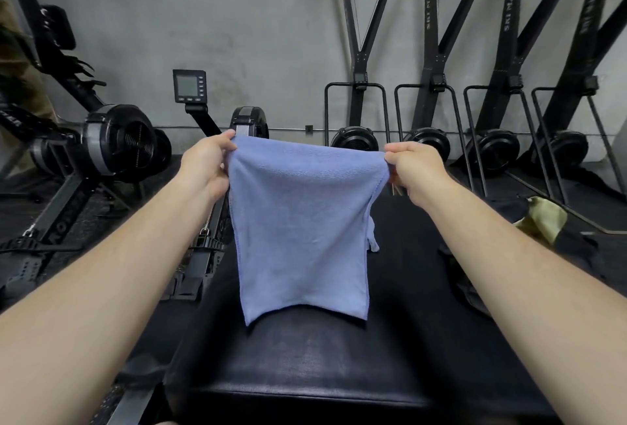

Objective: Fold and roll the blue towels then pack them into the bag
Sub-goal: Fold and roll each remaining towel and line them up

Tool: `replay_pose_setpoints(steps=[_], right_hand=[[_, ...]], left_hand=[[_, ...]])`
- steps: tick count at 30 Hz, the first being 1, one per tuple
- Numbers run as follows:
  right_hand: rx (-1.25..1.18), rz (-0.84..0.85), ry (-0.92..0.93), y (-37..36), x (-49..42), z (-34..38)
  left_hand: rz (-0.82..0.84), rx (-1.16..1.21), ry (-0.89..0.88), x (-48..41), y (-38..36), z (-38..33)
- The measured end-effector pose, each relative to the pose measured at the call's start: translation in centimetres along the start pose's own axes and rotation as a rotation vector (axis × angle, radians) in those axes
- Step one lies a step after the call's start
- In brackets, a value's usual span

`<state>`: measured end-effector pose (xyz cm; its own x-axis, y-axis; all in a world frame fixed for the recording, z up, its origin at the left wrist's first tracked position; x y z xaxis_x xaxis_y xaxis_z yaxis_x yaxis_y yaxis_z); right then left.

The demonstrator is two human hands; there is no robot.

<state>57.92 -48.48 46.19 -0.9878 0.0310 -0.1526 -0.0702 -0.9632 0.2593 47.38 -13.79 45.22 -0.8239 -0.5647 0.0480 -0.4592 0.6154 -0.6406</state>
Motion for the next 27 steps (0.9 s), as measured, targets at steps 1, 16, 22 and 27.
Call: replay_pose_setpoints(steps=[1,16,22,27], right_hand=[[0.013,-0.011,-0.003,0.2,-0.1,0.0],[-0.196,0.077,0.081,0.8,0.7,2.0],[-0.303,0.148,0.055,0.6,2.2,3.3],[-0.373,0.087,-0.012,0.6,2.4,2.7]], left_hand=[[-0.023,-0.009,-0.025,-0.1,0.2,-0.3],[-0.112,-0.186,-0.229,0.5,0.3,-3.4],[-0.071,-0.283,-0.298,1.0,0.1,-4.8],[-0.014,-0.343,-0.343,1.7,-0.7,-5.3]])
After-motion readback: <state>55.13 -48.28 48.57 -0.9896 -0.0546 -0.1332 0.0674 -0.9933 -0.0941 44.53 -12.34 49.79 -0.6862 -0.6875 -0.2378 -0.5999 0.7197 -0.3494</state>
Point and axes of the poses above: each hand's wrist, its own x-axis away from the middle knuckle, its own y-axis out of the back of the hand, z = x × y, the point moved 8 cm from there along -x, towards the middle knuckle, and after that the axes turned 11 degrees about x, right-handed, at the moved point
